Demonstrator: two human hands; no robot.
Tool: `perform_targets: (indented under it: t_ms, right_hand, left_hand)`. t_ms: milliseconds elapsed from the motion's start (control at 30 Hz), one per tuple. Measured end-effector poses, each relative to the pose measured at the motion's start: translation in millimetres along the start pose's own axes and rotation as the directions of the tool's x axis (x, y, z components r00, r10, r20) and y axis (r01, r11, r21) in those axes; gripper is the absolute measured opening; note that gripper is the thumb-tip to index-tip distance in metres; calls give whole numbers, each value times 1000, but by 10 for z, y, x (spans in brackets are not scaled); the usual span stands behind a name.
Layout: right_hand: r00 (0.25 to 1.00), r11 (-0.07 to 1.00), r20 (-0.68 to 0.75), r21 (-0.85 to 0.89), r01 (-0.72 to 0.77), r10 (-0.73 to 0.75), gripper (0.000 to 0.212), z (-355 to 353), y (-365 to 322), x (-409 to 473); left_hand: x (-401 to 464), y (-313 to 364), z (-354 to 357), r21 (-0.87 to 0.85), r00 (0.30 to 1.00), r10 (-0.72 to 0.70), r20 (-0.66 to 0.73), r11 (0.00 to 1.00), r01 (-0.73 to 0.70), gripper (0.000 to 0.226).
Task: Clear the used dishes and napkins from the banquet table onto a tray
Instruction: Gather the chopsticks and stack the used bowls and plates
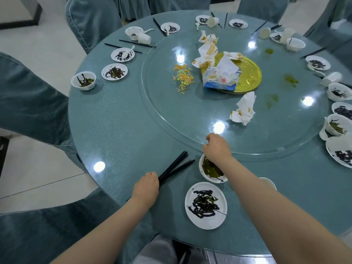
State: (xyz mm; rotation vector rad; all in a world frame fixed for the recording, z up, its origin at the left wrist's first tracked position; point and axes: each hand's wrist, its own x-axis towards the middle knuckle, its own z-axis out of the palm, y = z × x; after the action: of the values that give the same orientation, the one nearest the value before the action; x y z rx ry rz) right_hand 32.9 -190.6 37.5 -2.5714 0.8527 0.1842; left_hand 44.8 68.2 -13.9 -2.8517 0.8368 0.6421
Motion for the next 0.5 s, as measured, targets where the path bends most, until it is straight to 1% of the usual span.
perform_targets:
  t_ms: [67, 267, 400, 500]
  right_hand:
    - [1000, 1000, 12, 8, -8, 8, 37, -1, 7, -5]
    - [997, 997, 57, 50, -59, 56, 37, -15, 127, 20]
    - [996, 995, 58, 64, -73, 69, 39, -26, 214, 46]
    - [995, 993, 62, 72, -88, 84, 42, -49, 269, 67]
  left_hand:
    - [9, -19, 26, 21, 1000, 23, 6, 1000, -23, 22]
    - [27, -11, 15, 12, 1000, 16, 11, 1000, -16, 20]
    - [16, -13, -27, -14, 1000, 6, 31, 1000, -6, 7]
    - [35, -38, -83, -44, 999, 23, 33, 999, -21, 16]
